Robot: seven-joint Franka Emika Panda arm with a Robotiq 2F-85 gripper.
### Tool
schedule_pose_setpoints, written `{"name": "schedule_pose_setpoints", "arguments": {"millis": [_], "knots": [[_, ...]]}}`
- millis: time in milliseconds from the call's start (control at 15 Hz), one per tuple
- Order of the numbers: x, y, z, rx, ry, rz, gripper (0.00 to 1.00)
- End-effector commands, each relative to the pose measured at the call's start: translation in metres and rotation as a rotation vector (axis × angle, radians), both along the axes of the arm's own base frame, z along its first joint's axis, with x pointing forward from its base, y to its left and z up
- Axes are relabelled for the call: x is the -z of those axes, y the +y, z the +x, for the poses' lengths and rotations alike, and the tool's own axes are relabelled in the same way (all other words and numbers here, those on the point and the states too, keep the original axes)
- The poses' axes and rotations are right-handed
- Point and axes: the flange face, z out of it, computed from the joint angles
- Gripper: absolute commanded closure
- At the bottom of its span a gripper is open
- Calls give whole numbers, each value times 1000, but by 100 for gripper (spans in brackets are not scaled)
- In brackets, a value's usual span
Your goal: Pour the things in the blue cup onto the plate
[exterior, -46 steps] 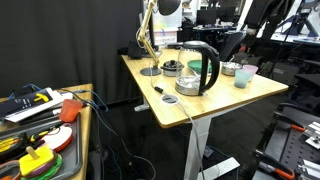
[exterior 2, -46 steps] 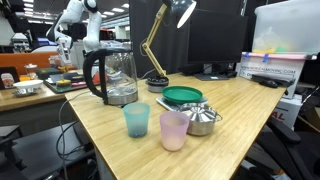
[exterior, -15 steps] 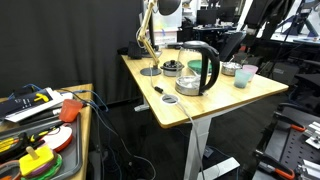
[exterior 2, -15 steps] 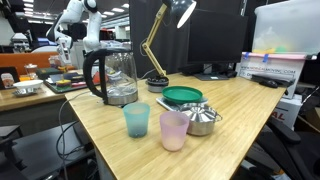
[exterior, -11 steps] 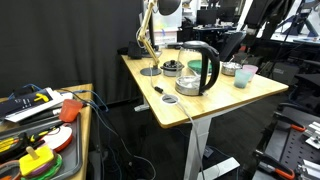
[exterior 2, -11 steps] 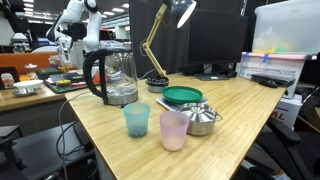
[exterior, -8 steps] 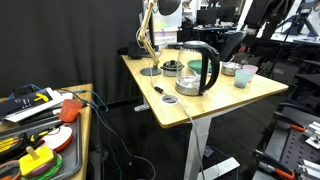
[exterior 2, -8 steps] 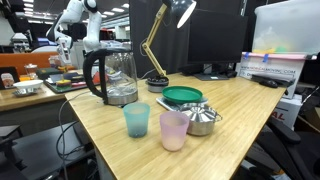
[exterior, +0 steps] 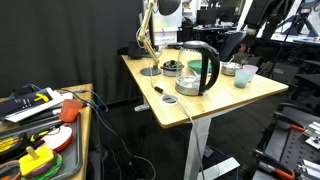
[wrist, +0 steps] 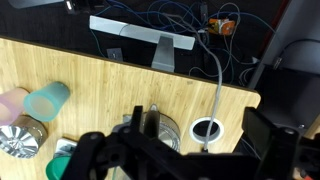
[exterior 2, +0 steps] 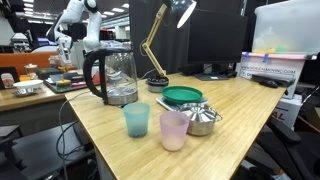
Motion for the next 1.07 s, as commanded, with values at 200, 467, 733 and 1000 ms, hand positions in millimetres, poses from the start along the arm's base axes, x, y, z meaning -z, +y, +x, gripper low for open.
{"name": "schedule_pose_setpoints", "arguments": {"millis": [200,467,733,1000], "knots": [[-1,0,0,0,1,0,0],[-1,0,0,0,1,0,0],[-1,0,0,0,1,0,0],[-6,-6,3,17,-22,2,0]]}}
